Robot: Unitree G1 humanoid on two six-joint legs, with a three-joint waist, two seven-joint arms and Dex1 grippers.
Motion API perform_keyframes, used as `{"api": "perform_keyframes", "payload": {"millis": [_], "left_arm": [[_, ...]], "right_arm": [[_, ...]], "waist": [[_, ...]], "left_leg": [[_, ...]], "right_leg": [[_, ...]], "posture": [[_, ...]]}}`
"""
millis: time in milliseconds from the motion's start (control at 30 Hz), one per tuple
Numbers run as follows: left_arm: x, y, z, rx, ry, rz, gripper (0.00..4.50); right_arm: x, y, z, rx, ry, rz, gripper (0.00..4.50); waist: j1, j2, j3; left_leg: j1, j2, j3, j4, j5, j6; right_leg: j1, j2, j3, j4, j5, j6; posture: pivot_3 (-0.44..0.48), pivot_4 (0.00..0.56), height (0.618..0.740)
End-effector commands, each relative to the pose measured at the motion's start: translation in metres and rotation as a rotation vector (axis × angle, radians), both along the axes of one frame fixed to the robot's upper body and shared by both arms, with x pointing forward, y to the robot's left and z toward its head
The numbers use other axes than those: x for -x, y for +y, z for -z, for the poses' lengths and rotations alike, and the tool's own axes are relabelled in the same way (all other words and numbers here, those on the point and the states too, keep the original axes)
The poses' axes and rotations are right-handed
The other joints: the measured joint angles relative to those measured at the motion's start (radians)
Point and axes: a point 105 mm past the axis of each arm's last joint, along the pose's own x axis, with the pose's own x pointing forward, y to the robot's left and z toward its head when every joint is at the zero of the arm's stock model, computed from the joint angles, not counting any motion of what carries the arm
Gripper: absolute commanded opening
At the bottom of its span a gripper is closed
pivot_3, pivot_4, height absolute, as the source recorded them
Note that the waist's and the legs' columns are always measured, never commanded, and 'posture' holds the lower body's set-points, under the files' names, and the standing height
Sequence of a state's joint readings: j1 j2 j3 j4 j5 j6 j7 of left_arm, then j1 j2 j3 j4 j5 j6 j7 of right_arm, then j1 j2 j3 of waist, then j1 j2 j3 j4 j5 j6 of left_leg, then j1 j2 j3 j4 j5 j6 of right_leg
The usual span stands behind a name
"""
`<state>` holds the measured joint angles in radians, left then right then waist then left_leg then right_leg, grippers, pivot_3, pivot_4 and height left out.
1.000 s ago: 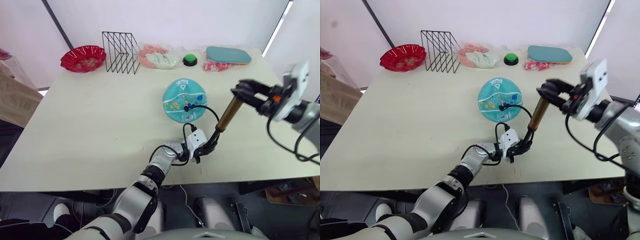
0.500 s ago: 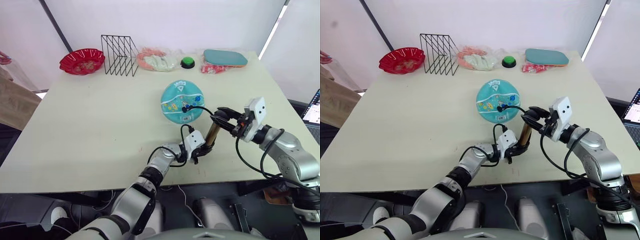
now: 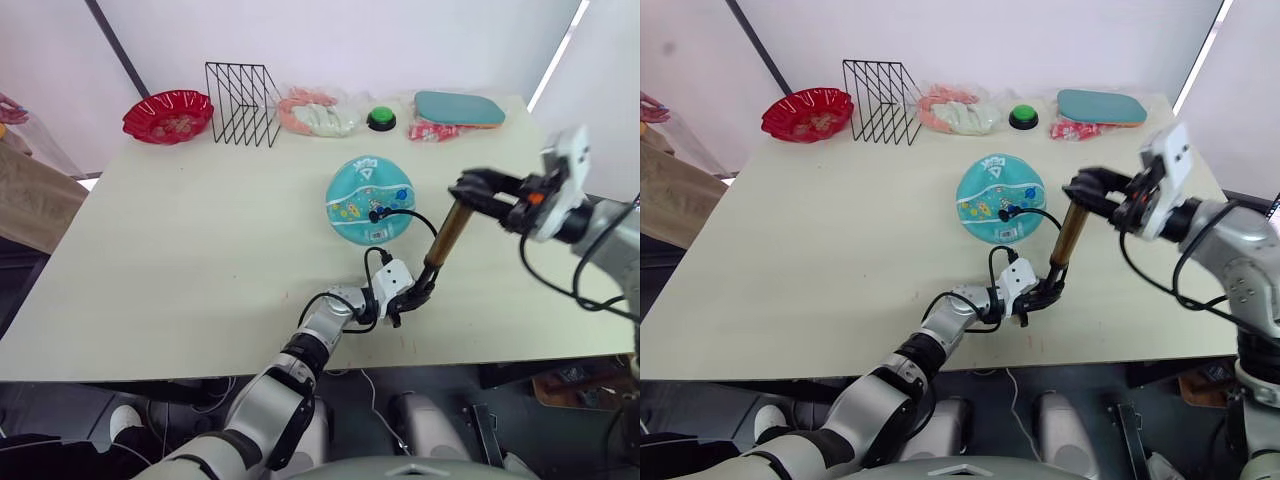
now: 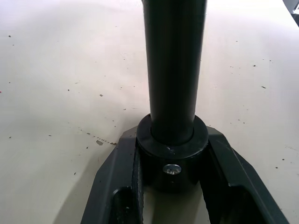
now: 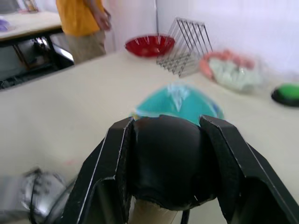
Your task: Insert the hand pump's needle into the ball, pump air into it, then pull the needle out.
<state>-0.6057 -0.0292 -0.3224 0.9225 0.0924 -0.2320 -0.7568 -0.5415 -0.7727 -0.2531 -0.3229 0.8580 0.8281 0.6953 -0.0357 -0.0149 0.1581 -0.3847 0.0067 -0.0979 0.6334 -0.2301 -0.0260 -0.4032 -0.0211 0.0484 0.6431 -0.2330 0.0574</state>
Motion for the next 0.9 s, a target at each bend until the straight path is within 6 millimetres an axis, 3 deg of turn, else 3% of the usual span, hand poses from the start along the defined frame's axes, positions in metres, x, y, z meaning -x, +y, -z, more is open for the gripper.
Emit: {"api": "perform_keyframes", "payload": {"millis": [33, 200, 300, 400, 667, 900], "left_arm": [[0.011, 0.017, 0.035, -0.092, 0.109, -0.036, 1.07], [0.011, 0.016, 0.035, -0.091, 0.11, -0.033, 1.07], [0.011, 0.017, 0.035, -0.09, 0.11, -0.034, 1.07], [0.01, 0.018, 0.035, -0.088, 0.111, -0.04, 1.07], [0.01, 0.021, 0.035, -0.083, 0.109, -0.055, 1.07], [0.01, 0.022, 0.034, -0.082, 0.11, -0.054, 1.07]], "right_arm": [[0.022, -0.01, -0.057, -0.038, -0.169, -0.014, 1.67], [0.022, -0.012, -0.068, -0.03, -0.161, -0.016, 1.67], [0.016, -0.01, -0.049, -0.015, -0.096, -0.016, 1.67], [0.003, -0.006, 0.006, 0.007, 0.043, 0.009, 1.67], [0.001, 0.01, 0.072, 0.043, 0.135, -0.003, 1.67], [0.002, 0.025, 0.152, 0.09, 0.26, -0.004, 1.67]], "waist": [[0.0, 0.0, 0.0], [0.002, 0.0, 0.002], [0.003, 0.0, 0.002], [0.004, -0.004, 0.0], [-0.005, -0.003, -0.002], [-0.007, -0.007, -0.008]], "left_leg": [[0.0, 0.0, 0.0, 0.0, 0.0, 0.0], [-0.002, 0.0, 0.001, 0.0, 0.0, 0.0], [-0.003, -0.001, 0.001, 0.0, 0.0, 0.0], [-0.002, -0.001, 0.001, 0.0, -0.001, 0.002], [0.004, 0.001, 0.003, 0.0, -0.001, 0.002], [0.005, 0.002, 0.003, -0.001, -0.001, 0.002]], "right_leg": [[0.0, 0.0, 0.0, 0.0, 0.0, 0.0], [-0.002, -0.001, 0.001, 0.0, 0.0, 0.0], [-0.002, -0.001, 0.001, 0.0, 0.002, 0.004], [-0.002, -0.001, 0.0, -0.001, 0.002, 0.004], [0.001, 0.001, 0.003, 0.0, 0.0, 0.0], [0.003, 0.002, 0.003, 0.0, 0.0, 0.0]], "posture": [[0.0, 0.15, 0.74], [0.0, 0.15, 0.74], [0.0, 0.15, 0.74], [0.0, 0.15, 0.74], [0.0, 0.15, 0.74], [0.0, 0.15, 0.74]]}}
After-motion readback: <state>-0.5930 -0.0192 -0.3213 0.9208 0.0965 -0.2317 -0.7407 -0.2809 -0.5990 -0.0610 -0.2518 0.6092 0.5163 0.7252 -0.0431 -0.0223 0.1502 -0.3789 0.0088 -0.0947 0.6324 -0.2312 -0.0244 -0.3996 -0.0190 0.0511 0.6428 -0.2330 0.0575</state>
